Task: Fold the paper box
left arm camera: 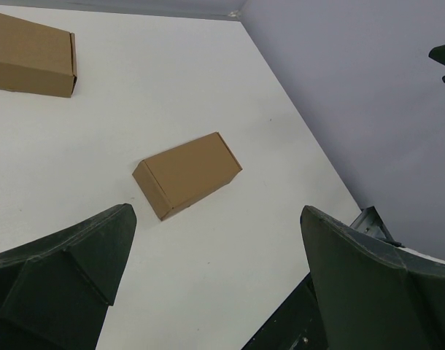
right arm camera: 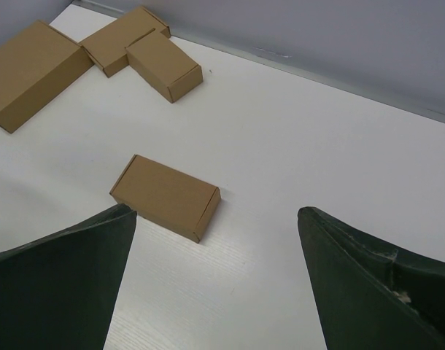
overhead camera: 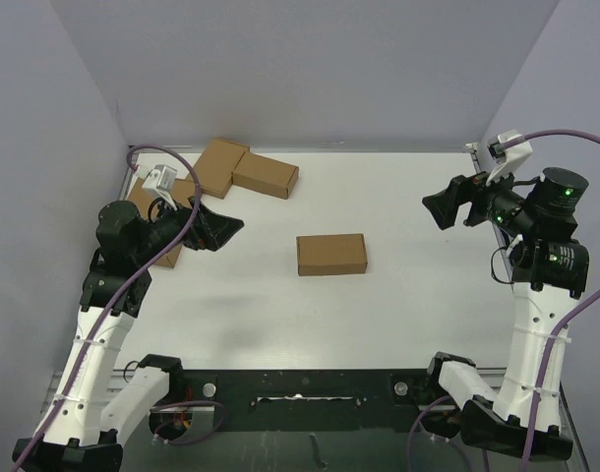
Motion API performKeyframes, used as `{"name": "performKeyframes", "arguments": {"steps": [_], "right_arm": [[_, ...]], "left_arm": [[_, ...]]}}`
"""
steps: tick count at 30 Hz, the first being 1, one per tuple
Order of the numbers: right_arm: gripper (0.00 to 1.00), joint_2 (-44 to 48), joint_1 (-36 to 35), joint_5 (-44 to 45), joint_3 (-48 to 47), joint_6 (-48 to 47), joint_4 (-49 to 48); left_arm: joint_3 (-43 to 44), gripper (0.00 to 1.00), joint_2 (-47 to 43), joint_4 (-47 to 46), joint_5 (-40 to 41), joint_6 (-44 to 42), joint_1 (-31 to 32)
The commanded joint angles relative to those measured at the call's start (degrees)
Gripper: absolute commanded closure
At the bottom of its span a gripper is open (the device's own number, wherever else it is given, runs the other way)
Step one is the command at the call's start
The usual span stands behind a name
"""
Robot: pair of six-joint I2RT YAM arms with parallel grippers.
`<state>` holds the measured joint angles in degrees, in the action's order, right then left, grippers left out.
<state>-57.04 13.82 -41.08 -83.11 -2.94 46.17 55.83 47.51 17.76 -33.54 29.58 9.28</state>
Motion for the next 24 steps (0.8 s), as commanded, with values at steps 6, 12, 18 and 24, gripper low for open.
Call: {"name": "performKeyframes", "arguments": {"steps": [6, 12, 18, 24], "right_arm": [[0.02, -0.26, -0.19, 4.97, -0.47, 2.24, -2.85], [0.02, -1.37, -0.21, 3.72, -2.32, 2.00, -2.81], [0.02, -2.32, -0.13, 3.57, -3.81, 2.27, -2.85], [0.02, -2.25, -0.07, 3.78, -4.08, 2.93, -3.56]], "left_arm": [[3.27, 0.02, 1.31, -3.48, -0.74, -1.51, -0.23], [5.09, 0.02, 2.54, -2.65, -0.10, -2.69, -0.23], [6.45, 0.02, 2.95, -0.92, 1.83, -4.73, -0.24], [7.62, 0.02, 3.17, -0.25, 1.90, -5.51, -0.28]]}}
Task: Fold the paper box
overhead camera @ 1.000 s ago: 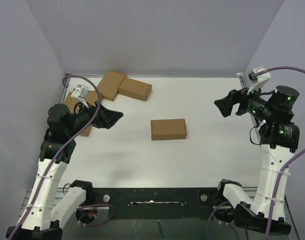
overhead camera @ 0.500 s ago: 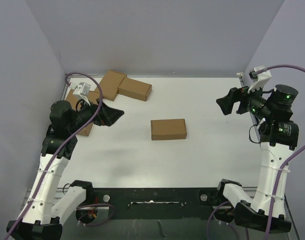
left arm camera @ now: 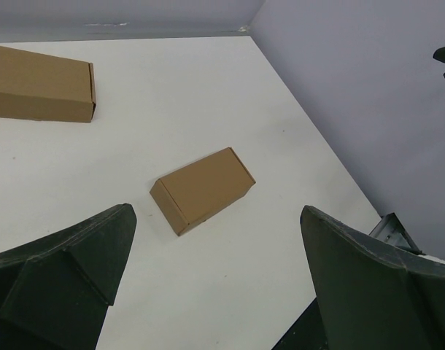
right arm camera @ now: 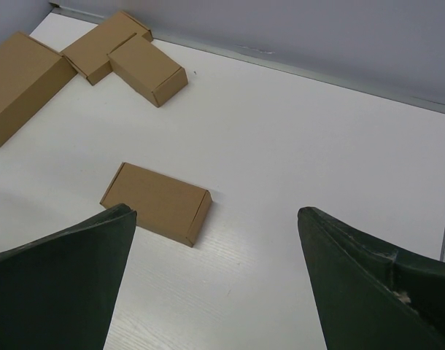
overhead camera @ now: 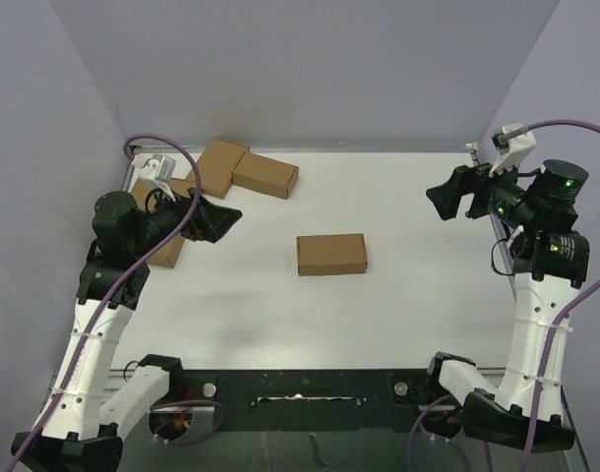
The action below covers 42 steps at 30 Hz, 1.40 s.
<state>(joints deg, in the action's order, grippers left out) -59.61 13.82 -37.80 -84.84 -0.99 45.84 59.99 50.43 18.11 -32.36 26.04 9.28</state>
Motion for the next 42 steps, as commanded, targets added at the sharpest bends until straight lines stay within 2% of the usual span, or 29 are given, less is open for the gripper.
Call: {"name": "performKeyframes", "arguments": {"steps": [1, 42], "right_arm": [[0.02, 0.36, 0.03, 0.72, -2.35, 0.99, -3.38], [0.02, 1.16, -0.01, 2.16, -1.38, -0.14, -3.66]], "left_arm": [[3.73, 0.02, 0.30, -0.35, 0.72, -2.16, -0.23], [3.22, 0.02, 0.46, -0.27, 0.54, -2.40, -0.23]]}}
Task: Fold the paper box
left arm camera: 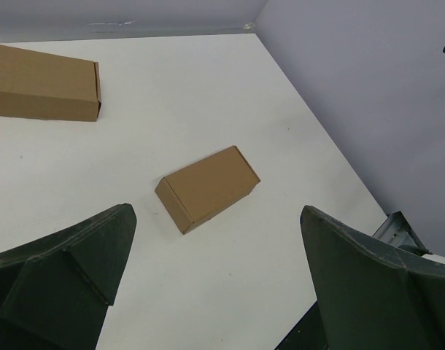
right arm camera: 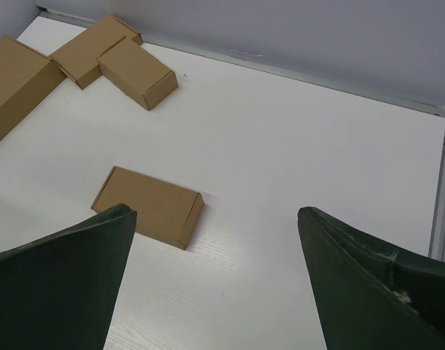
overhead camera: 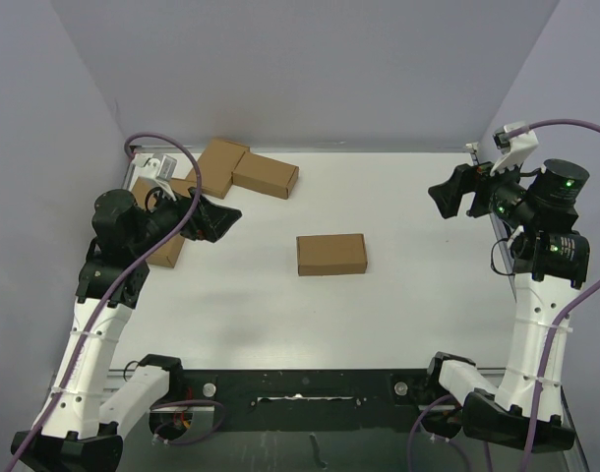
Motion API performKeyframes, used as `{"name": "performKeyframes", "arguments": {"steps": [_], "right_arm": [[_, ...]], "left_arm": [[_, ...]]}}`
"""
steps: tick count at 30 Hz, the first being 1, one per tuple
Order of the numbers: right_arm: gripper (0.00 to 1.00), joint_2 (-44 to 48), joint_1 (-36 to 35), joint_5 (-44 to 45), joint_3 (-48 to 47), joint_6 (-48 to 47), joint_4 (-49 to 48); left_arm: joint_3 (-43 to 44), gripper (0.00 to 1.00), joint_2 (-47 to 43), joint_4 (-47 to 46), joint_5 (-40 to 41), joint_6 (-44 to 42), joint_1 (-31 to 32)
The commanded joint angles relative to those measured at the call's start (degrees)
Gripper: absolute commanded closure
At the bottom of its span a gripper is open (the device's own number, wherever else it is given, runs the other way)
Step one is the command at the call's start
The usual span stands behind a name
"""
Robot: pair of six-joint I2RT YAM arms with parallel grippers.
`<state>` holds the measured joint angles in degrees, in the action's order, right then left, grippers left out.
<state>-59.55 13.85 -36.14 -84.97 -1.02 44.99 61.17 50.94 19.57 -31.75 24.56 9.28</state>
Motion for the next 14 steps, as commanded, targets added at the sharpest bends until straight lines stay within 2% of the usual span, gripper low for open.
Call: {"name": "performKeyframes", "arguments": {"steps": [1, 14], "right_arm": [[0.02, 1.16, 0.02, 0.47, -1.16, -0.12, -2.81], [0.02, 1.34, -0.05, 0.16, -0.64, 0.22, -3.45]], "left_arm": [[1.95, 0.02, -0.18, -1.72, -0.06, -0.91, -0.23], [1.46, 0.02, -0.25, -1.57, 0.30, -1.38, -0.23]]}}
